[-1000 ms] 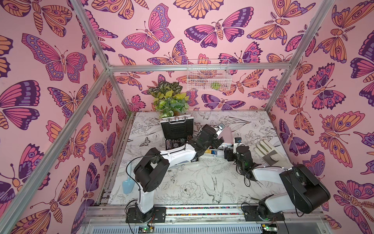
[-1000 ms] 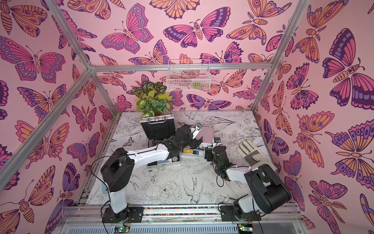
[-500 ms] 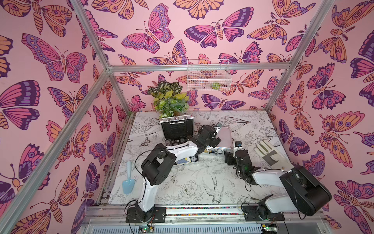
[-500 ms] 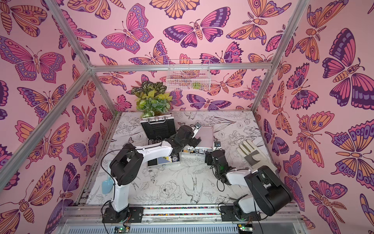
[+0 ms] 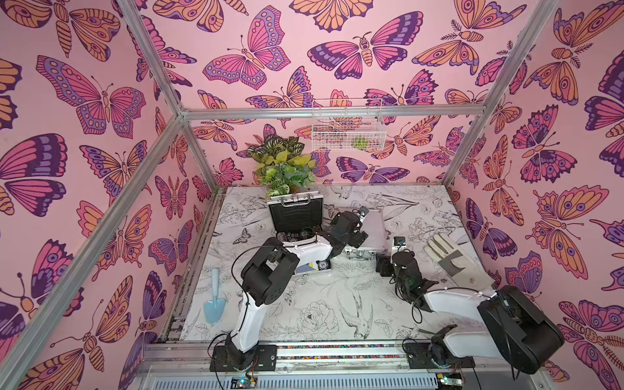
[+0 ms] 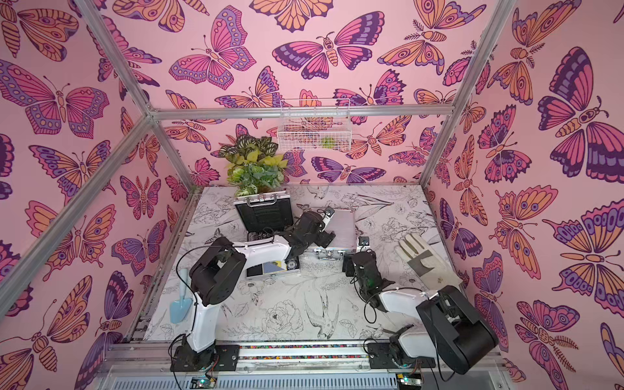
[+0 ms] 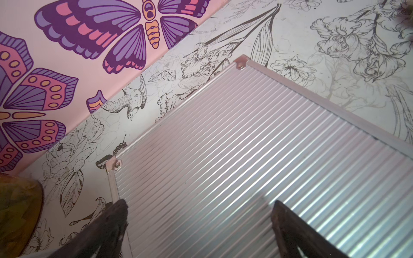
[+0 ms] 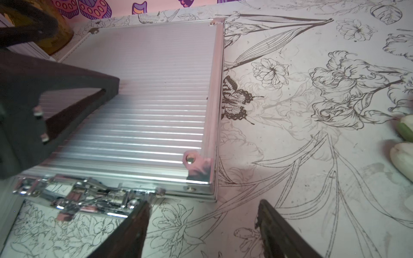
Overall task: Close the poker set cases
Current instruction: Close the lid of the poker set case, then fasten the fastener on the poker set case.
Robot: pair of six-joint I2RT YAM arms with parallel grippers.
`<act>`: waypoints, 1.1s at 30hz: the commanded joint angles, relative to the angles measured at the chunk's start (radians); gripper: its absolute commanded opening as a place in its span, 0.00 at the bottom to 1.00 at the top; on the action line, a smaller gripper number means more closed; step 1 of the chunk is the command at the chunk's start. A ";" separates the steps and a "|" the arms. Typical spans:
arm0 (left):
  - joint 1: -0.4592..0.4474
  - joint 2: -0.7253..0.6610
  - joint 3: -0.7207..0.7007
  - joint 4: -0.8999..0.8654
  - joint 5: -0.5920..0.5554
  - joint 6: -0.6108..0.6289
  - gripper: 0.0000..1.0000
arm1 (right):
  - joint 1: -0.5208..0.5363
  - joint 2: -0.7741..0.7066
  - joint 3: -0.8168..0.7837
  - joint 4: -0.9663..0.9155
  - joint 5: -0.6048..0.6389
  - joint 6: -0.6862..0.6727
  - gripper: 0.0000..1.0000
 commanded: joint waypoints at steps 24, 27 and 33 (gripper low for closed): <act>0.011 -0.004 -0.058 -0.133 0.078 -0.146 1.00 | 0.028 0.034 0.060 -0.003 -0.188 0.117 0.74; 0.011 -0.009 -0.066 -0.139 0.082 -0.153 1.00 | 0.030 0.047 0.064 0.008 -0.196 0.124 0.73; 0.011 -0.016 -0.078 -0.143 0.081 -0.158 1.00 | 0.036 0.054 0.065 0.031 -0.209 0.127 0.70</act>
